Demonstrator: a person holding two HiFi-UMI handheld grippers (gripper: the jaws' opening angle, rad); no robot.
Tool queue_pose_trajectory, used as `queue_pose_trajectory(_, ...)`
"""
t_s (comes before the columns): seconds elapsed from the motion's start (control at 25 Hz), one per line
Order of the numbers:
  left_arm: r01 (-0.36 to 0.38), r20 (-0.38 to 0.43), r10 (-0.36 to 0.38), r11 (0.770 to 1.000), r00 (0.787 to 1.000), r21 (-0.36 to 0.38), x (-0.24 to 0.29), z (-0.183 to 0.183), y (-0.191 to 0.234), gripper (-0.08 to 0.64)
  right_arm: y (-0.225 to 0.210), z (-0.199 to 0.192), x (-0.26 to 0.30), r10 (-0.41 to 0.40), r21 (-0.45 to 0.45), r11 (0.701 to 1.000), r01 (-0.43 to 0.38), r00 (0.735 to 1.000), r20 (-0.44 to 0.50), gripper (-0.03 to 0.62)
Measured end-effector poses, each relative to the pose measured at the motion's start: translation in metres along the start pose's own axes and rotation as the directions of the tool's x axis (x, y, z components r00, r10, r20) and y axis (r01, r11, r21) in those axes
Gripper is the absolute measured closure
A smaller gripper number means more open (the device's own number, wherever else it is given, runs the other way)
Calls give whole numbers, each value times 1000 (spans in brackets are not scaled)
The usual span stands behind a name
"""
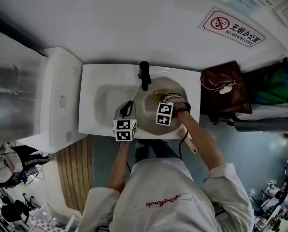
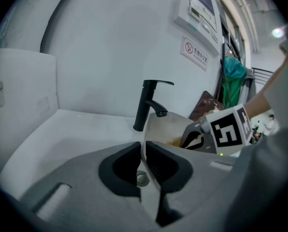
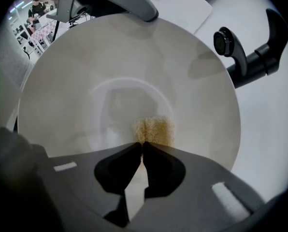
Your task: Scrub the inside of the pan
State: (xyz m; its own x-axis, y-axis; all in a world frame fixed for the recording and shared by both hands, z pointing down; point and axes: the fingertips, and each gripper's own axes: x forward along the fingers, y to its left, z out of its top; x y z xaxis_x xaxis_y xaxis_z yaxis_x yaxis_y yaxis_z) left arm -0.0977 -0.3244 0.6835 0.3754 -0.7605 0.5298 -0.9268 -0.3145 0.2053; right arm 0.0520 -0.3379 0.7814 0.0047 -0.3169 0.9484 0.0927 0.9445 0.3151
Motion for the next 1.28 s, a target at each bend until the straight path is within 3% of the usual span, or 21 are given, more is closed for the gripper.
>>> queue_pose_trajectory(0.88, 7, 0, -7, 1000, 1000, 4, 0, -1, -1, 526, 104, 2, -14, 108, -143, 984, -106, 994, 6, 569)
queue_pose_trajectory(1.28, 8, 3, -8, 1000, 1000, -2, 2, -1, -1, 526, 123, 0, -17, 126, -174, 977, -125, 992, -1, 569)
